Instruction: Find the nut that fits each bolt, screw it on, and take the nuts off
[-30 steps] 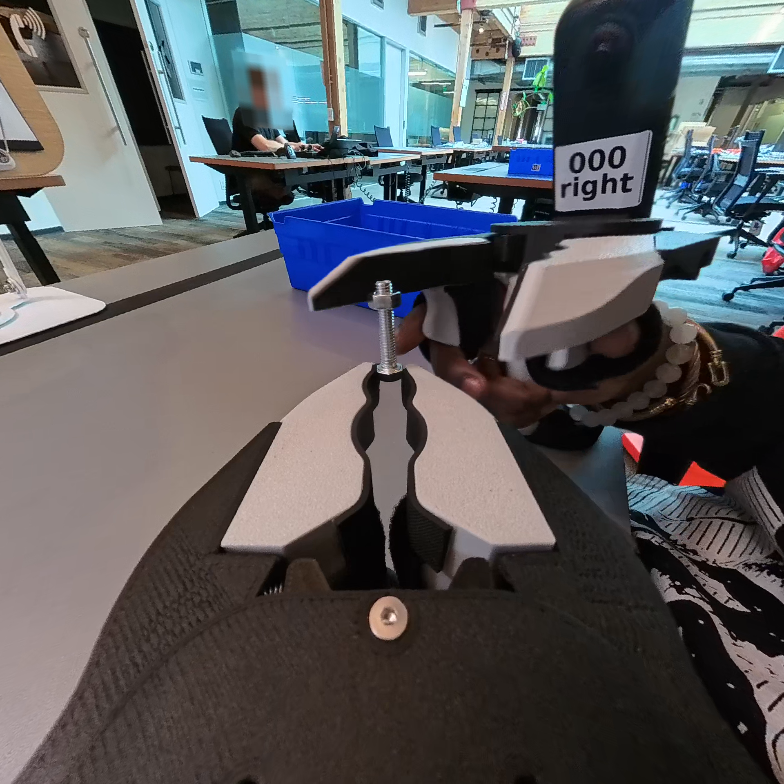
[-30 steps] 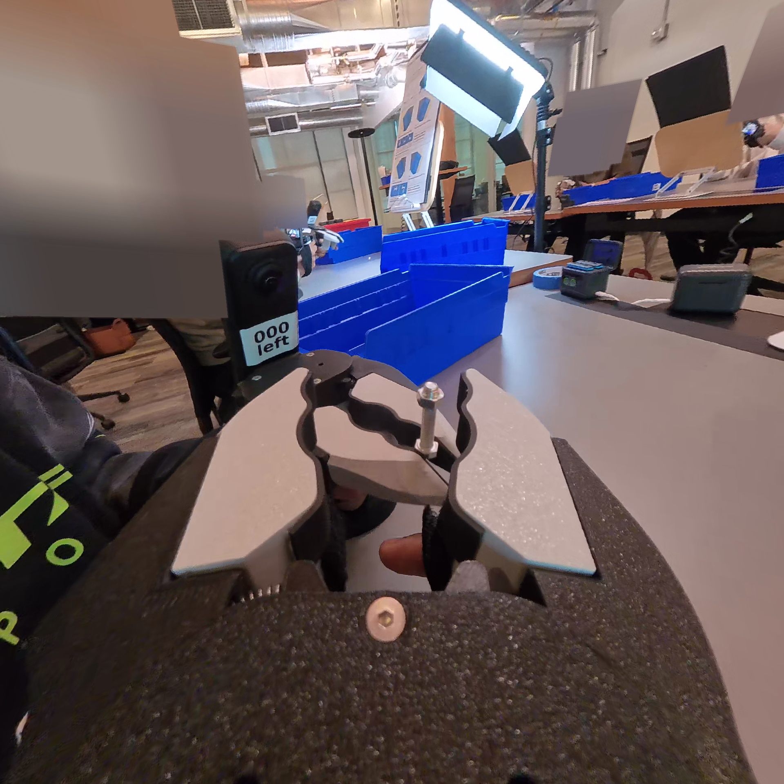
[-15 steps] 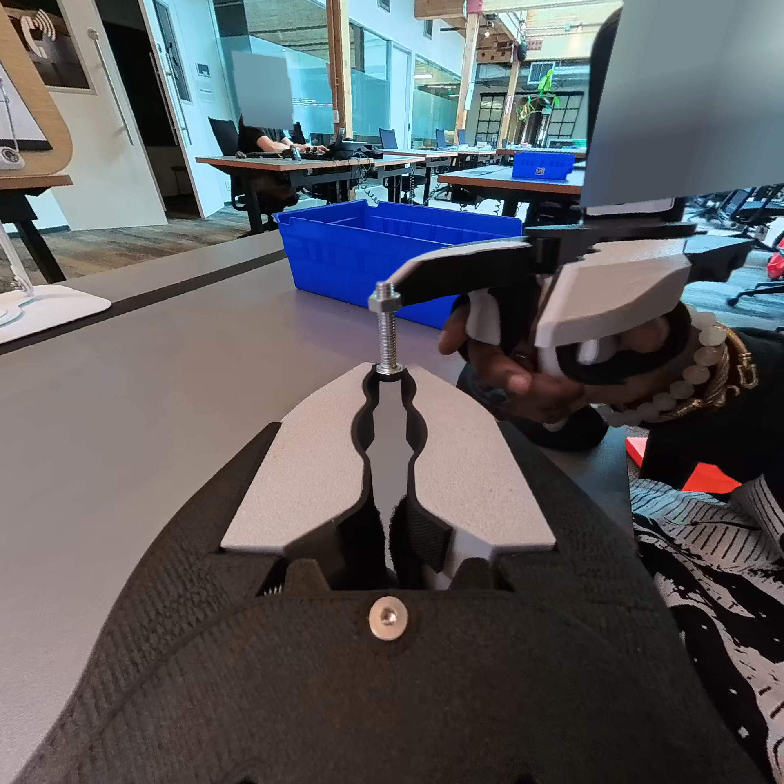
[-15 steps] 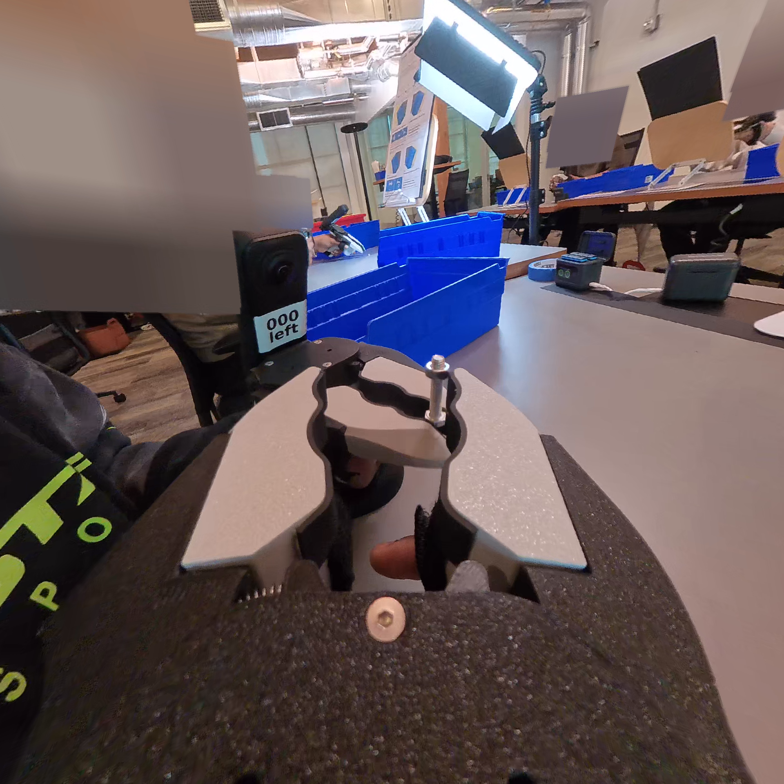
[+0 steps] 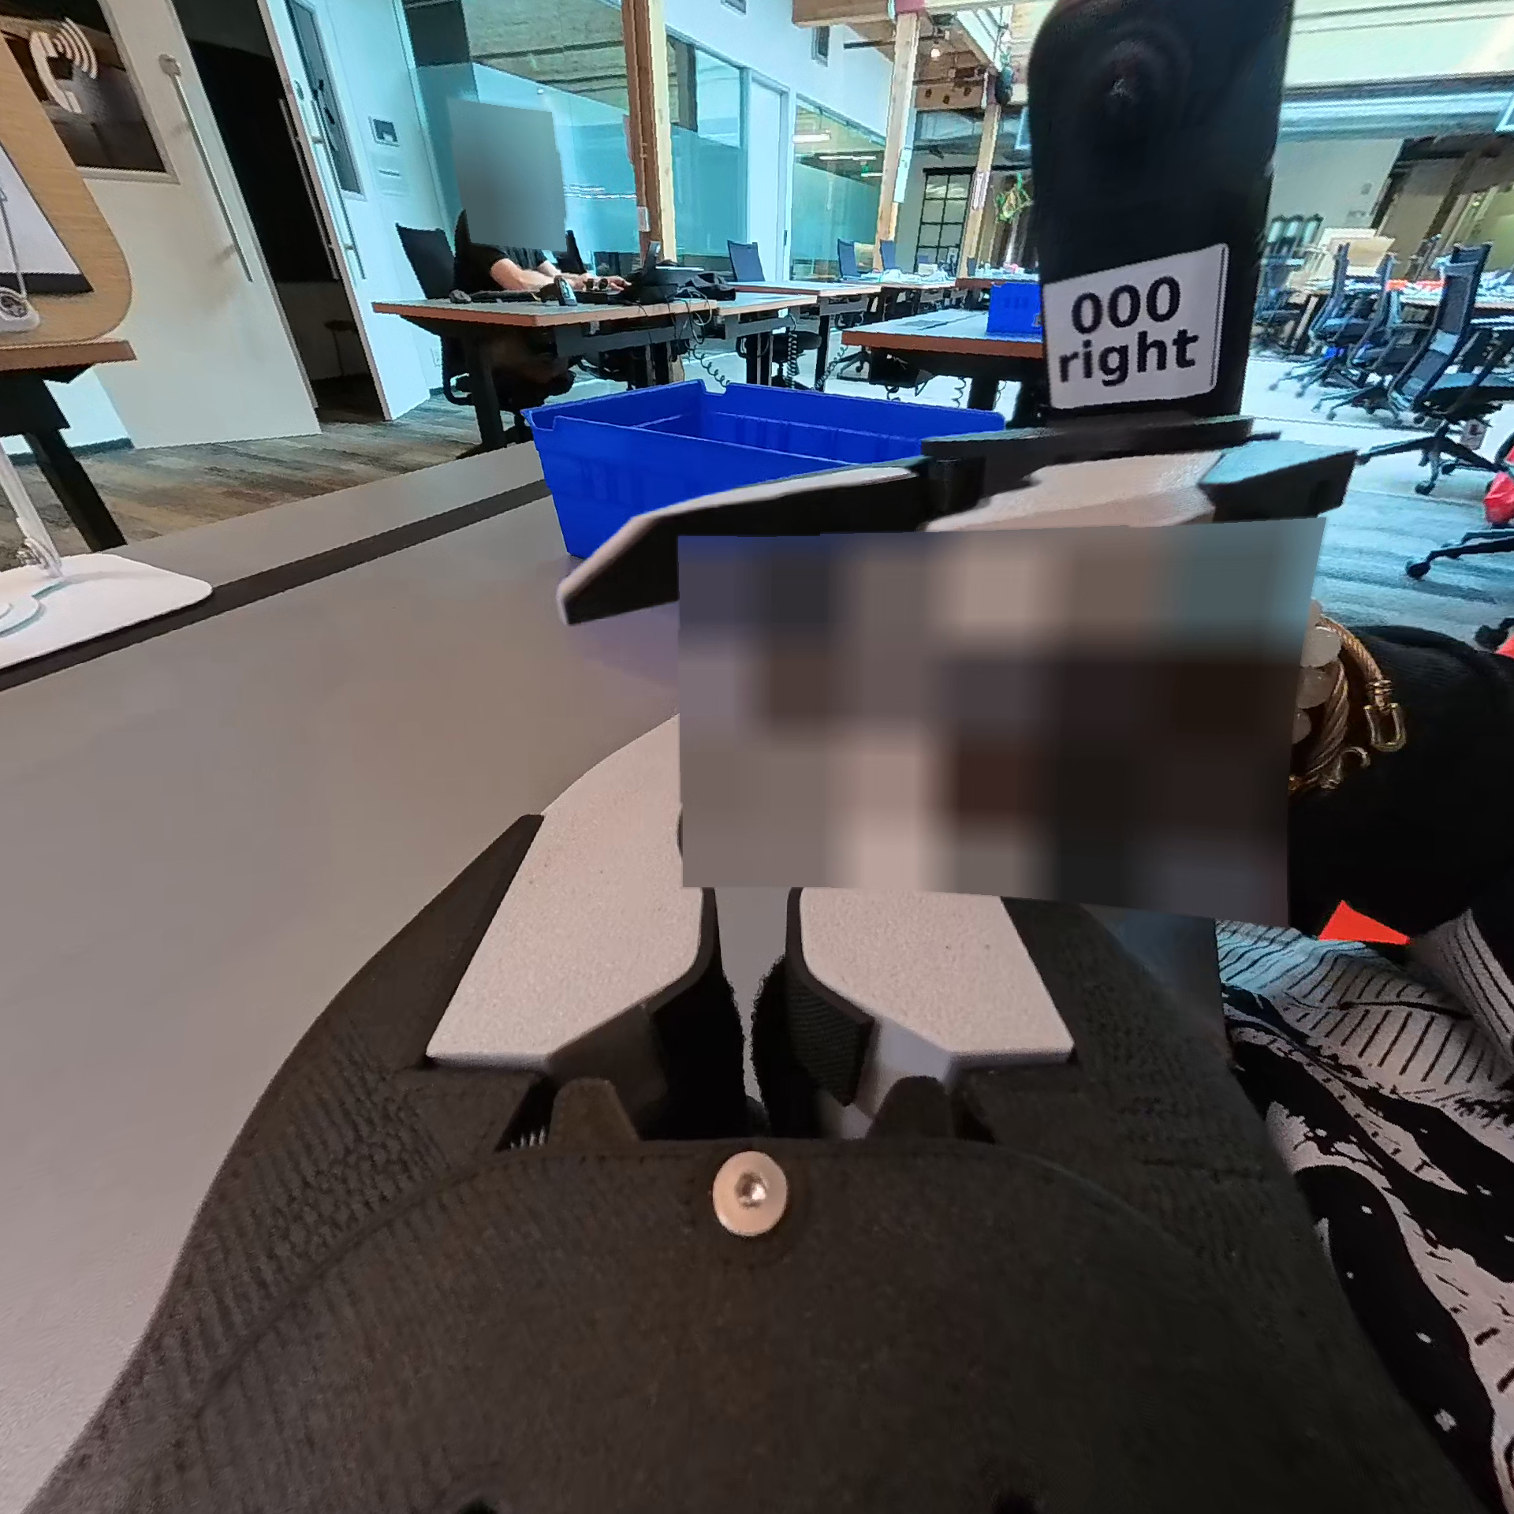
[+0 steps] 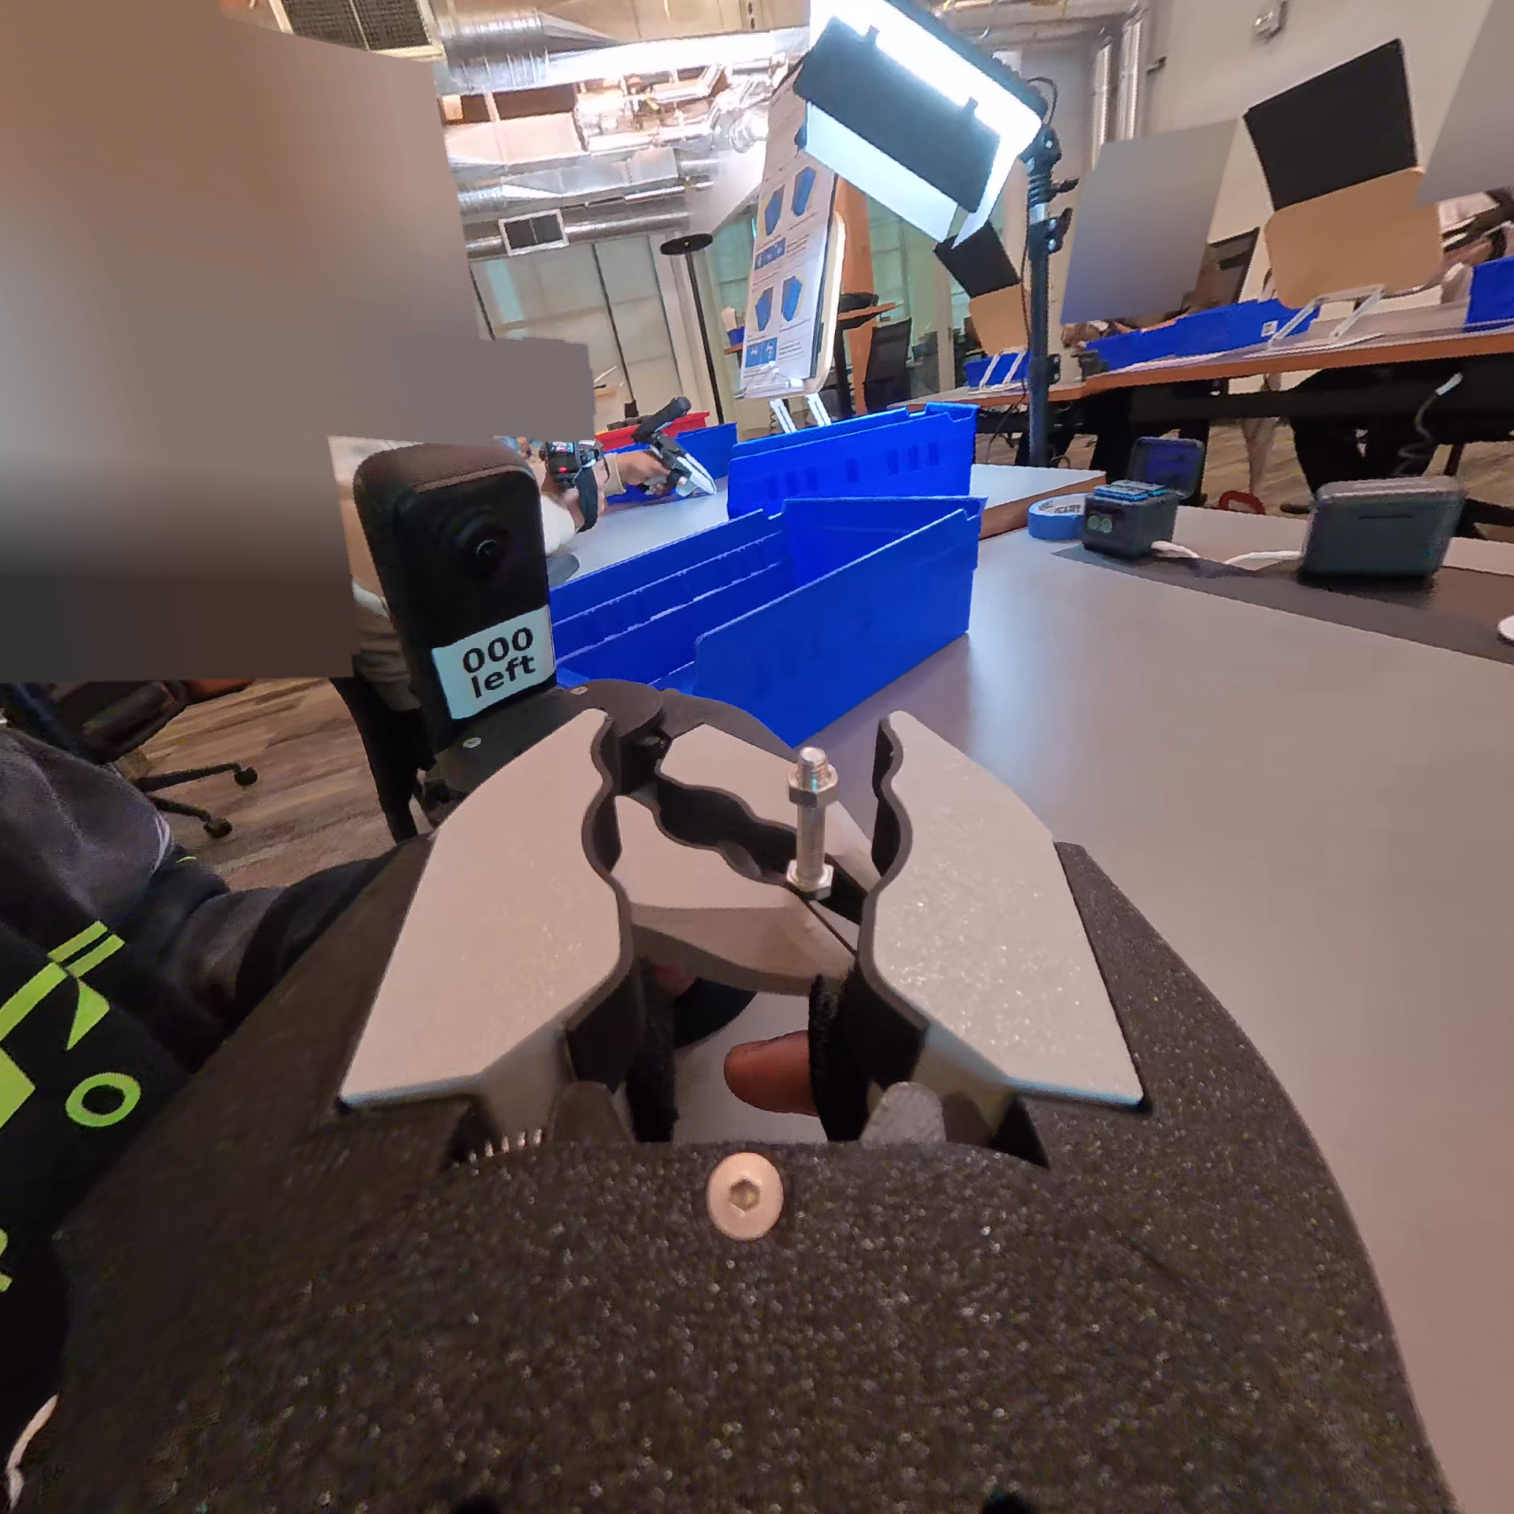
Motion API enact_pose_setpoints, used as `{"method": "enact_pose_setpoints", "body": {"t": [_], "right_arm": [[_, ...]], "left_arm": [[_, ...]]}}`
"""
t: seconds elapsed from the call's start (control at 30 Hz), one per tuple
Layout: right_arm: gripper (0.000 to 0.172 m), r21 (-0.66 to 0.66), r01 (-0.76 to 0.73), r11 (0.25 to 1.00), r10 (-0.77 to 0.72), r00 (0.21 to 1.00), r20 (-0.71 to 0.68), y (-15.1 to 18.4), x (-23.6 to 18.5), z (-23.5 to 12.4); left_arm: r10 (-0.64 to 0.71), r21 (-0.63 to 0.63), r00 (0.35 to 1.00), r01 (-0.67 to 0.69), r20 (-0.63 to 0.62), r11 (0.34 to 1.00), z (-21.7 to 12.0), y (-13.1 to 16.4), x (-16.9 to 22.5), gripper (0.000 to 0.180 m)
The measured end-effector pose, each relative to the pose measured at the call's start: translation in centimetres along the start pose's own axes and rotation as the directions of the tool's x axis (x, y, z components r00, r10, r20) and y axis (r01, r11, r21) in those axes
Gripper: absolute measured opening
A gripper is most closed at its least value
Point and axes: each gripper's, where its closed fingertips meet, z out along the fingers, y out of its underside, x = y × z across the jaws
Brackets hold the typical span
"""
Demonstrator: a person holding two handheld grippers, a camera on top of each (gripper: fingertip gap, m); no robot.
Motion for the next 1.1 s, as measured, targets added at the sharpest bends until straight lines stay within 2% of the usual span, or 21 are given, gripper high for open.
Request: {"method": "enact_pose_setpoints", "body": {"t": [0.17, 0.47, 0.67, 0.87, 1.1], "right_arm": [[0.059, -0.02, 0.011, 1.0, -0.011, 1.0, 0.001, 0.3, -0.2, 0.3], [0.058, -0.025, 0.015, 1.0, -0.015, 1.0, -0.023, 0.5, -0.7, -1.3], [0.044, -0.001, 0.014, 1.0, -0.014, 0.999, -0.045, 0.3, -0.8, -3.3], [0.058, 0.019, 0.006, 1.0, -0.005, 0.999, -0.054, -0.1, 0.3, -1.9], [0.063, -0.002, 0.025, 1.0, -0.025, 0.999, -0.022, 0.1, 0.1, 0.3]], "left_arm": [[0.0, -0.002, 1.0, 0.0, 0.001, 1.0, 0.0, 0.0, 0.0, 0.01], [-0.006, -0.002, 1.0, 0.006, 0.011, 1.0, 0.0, 0.0, -0.2, 0.01], [-0.012, 0.0, 1.0, 0.012, 0.011, 1.0, -0.1, 0.0, -0.2, 0.01], [-0.003, -0.007, 1.0, 0.003, 0.008, 1.0, 0.0, 0.1, -0.1, 0.01], [0.0, -0.01, 1.0, 0.0, 0.004, 1.0, 0.0, 0.2, 0.0, 0.01]]}}
